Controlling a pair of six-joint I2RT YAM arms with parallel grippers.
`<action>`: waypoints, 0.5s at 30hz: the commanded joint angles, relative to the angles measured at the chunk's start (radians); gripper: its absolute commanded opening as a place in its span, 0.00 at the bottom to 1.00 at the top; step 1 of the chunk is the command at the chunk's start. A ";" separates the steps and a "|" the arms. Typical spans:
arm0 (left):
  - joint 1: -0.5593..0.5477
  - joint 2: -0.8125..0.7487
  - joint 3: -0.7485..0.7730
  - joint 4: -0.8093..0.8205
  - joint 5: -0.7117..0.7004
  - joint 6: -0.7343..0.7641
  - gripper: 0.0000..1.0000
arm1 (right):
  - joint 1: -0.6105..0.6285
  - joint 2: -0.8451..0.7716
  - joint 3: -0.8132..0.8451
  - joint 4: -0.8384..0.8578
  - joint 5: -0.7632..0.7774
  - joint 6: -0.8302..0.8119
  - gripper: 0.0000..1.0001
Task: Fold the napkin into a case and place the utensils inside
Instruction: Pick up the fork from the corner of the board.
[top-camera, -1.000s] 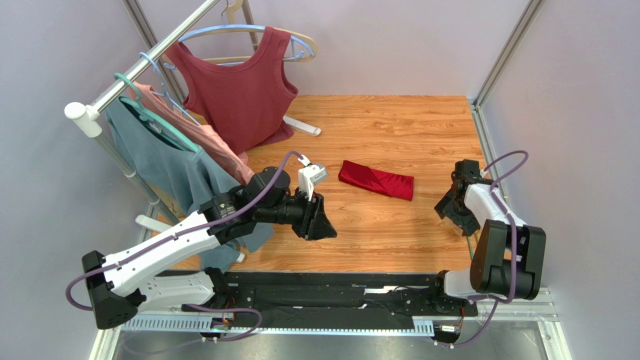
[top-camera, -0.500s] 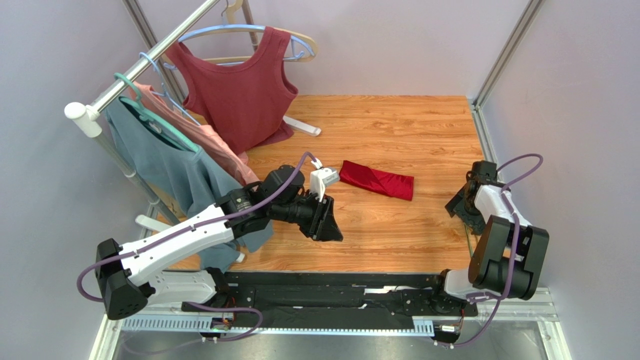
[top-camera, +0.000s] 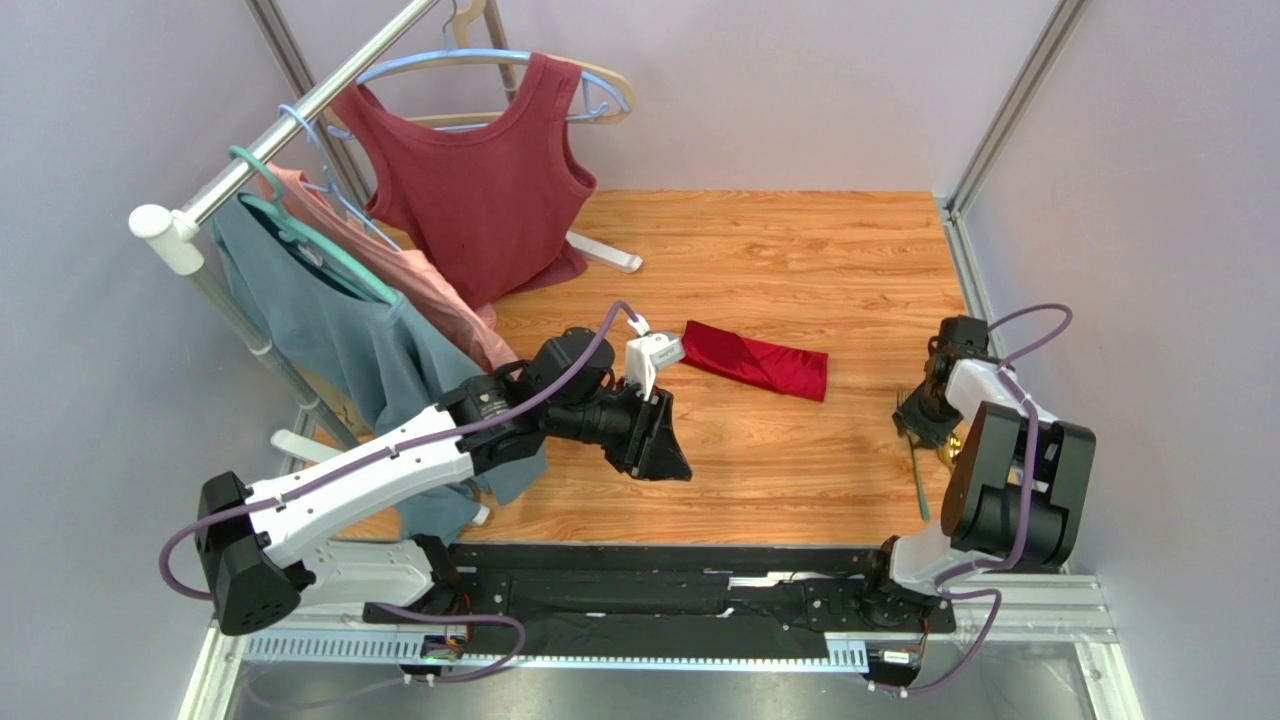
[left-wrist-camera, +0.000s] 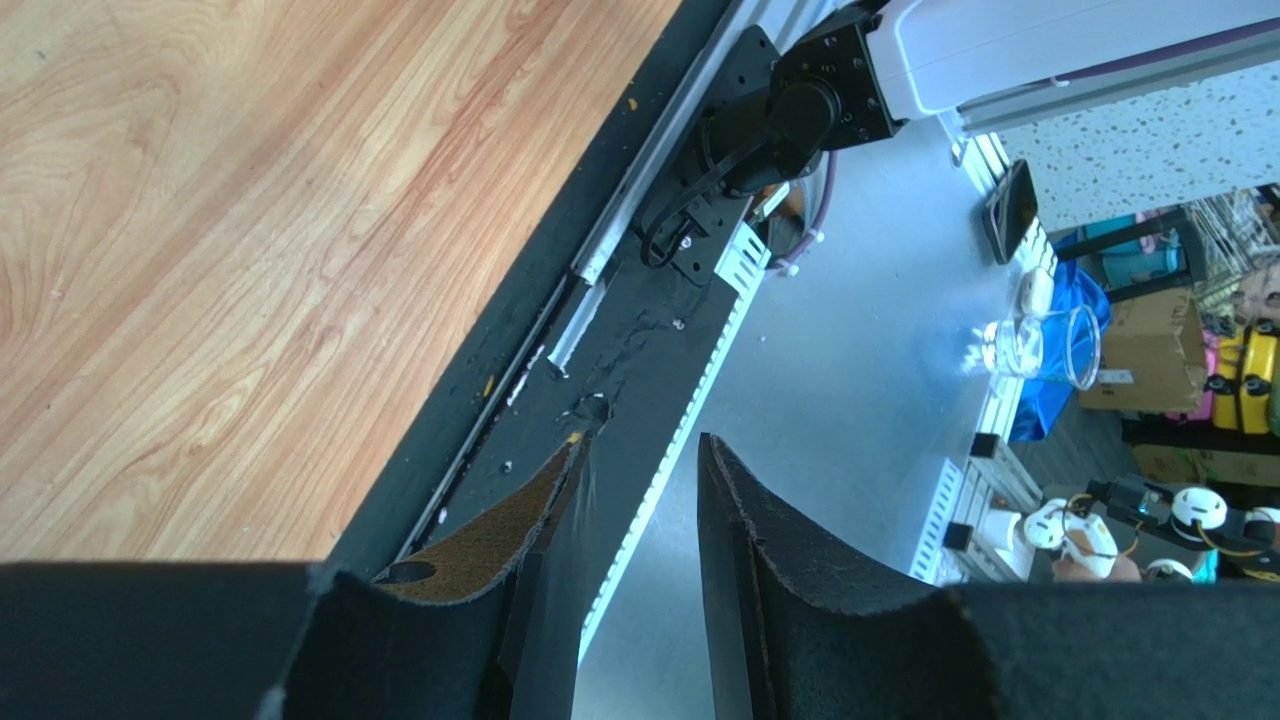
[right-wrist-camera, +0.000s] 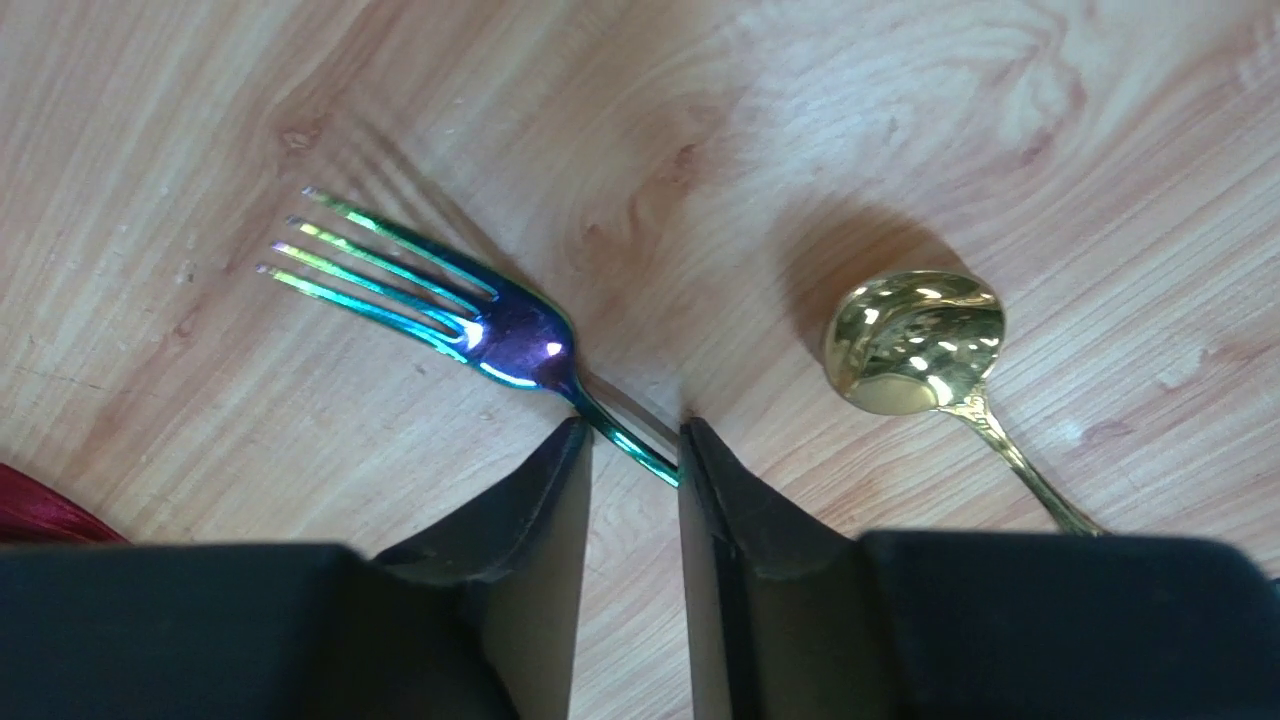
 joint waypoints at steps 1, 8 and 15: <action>0.000 0.018 0.035 0.077 0.009 -0.023 0.41 | 0.051 0.113 0.021 -0.029 0.072 0.069 0.22; 0.035 0.234 0.102 0.122 -0.005 0.082 0.67 | 0.073 0.156 0.079 -0.006 -0.039 0.092 0.00; 0.041 0.537 0.287 0.307 -0.044 0.184 0.67 | 0.071 0.081 0.066 -0.036 -0.110 0.121 0.00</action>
